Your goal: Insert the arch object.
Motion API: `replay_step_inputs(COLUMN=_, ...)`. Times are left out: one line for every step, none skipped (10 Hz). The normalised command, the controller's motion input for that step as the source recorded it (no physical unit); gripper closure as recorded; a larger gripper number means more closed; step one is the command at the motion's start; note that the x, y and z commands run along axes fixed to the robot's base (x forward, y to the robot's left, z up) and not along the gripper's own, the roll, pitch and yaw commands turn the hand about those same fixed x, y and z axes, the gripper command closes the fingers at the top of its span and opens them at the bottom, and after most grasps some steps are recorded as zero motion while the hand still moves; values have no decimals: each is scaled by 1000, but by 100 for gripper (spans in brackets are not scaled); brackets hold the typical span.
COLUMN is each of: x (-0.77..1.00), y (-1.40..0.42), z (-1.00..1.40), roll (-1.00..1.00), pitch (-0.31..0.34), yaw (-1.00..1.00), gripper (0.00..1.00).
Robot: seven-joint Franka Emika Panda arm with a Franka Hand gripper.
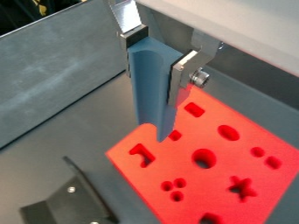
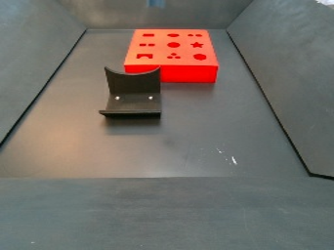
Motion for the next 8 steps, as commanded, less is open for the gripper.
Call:
replay_step_inputs(x=700, y=0, z=-297, roll=36, pitch=-20, yaw=-423, gripper=100)
replay_step_inputs(x=697, y=0, z=-254, roll=10, pitch=0, yaw=-449, gripper=100)
replay_step_inputs(x=697, y=0, z=-246, roll=1, pitch=0, yaw=-446, gripper=100)
replay_step_inputs(x=543, y=0, z=-271, roll=0, pitch=13, yaw=-334, gripper=100)
replay_step_inputs(x=283, y=0, z=-360, roll=0, pitch=70, yaw=-114, gripper=100)
replay_step_inputs(x=289, y=-29, z=-426, roll=-21, pitch=186, yaw=0, gripper=100)
replay_step_inputs(x=237, y=-43, z=-369, roll=0, pitch=231, yaw=80, gripper=100)
replay_step_inputs(x=231, y=-46, z=-323, roll=0, pitch=203, yaw=69, gripper=100)
